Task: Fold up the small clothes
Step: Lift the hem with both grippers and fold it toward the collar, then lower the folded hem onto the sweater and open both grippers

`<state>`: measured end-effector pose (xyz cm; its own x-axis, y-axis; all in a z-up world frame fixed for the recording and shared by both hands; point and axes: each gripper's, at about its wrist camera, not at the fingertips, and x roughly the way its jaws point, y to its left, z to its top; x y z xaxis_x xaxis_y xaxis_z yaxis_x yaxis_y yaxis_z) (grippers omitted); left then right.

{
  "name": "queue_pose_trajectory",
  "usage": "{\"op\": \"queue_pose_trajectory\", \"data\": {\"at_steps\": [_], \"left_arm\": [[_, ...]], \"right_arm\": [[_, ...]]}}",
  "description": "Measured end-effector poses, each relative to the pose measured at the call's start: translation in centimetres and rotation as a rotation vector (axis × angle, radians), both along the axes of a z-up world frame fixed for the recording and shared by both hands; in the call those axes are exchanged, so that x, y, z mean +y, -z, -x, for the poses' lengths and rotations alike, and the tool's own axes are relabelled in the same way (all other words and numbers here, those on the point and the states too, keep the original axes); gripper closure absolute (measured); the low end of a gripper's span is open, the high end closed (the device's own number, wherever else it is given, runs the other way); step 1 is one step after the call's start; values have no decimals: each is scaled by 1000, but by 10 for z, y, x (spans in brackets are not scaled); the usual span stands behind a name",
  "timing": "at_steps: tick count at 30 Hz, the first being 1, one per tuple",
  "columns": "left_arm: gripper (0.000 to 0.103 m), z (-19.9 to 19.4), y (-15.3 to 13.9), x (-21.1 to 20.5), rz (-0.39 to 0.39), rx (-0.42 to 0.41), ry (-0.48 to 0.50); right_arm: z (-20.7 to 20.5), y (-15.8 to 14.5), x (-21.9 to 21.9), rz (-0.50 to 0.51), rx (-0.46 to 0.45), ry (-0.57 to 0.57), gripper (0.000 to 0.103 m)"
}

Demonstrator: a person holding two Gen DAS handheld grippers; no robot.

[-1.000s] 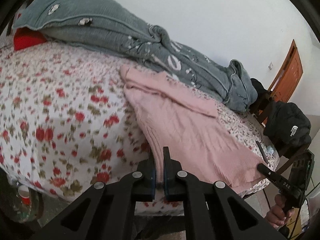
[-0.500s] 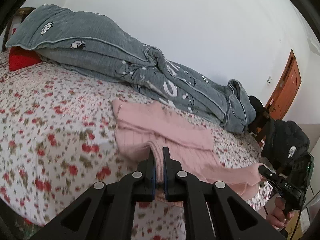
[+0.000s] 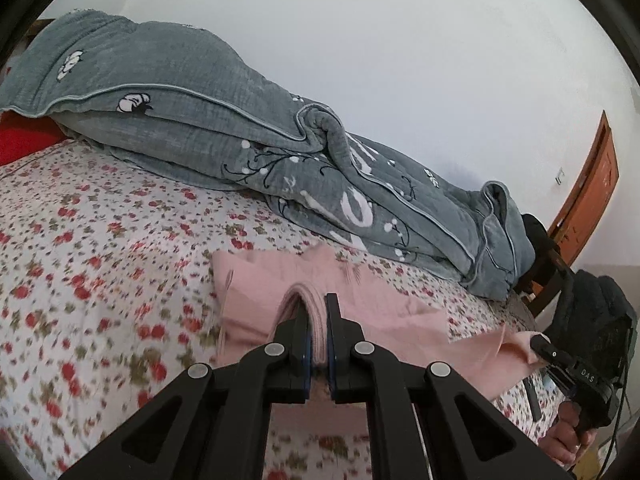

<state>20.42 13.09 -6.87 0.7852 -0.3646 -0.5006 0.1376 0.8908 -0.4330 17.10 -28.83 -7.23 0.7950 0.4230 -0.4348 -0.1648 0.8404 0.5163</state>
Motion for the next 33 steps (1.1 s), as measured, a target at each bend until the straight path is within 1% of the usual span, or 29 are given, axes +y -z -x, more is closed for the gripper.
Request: {"op": "queue_pose_trajectory", "data": {"at_steps": [9, 13, 16, 19, 21, 23, 24, 26, 27, 28, 30, 32, 33], "left_arm": [[97, -69, 14, -10, -12, 32, -8], [97, -106, 29, -9, -9, 73, -24], [96, -130, 41, -11, -24, 104, -35], [96, -159, 59, -12, -13, 156, -45], [96, -174, 68, -15, -24, 174, -36], [95, -190, 78, -19, -44, 200, -30], [95, -195, 81, -21, -47, 212, -24], [91, -204, 86, -22, -43, 243, -7], [85, -206, 87, -22, -40, 249, -1], [76, -206, 87, -23, -43, 246, 1], [65, -205, 83, -22, -67, 220, -3], [61, -205, 80, -21, -85, 206, 1], [59, -206, 79, -21, -88, 209, 9]], "right_arm": [[-67, 17, -3, -16, 39, -1, 98], [-103, 31, -6, -18, 66, -2, 98], [-132, 46, -4, -8, 105, 0, 98], [-160, 64, -2, 3, 151, -13, 98], [-175, 74, 1, 33, 180, -13, 98], [-191, 84, 4, 74, 226, 0, 97], [-199, 89, 3, 79, 250, 5, 96], [-213, 100, -2, 67, 298, 10, 90], [-218, 103, -6, 69, 316, 12, 89], [-221, 104, -9, 75, 329, 11, 88], [-224, 102, -14, 101, 320, 7, 82], [-223, 100, -15, 136, 303, 14, 71], [-224, 100, -14, 150, 297, 8, 69]]}}
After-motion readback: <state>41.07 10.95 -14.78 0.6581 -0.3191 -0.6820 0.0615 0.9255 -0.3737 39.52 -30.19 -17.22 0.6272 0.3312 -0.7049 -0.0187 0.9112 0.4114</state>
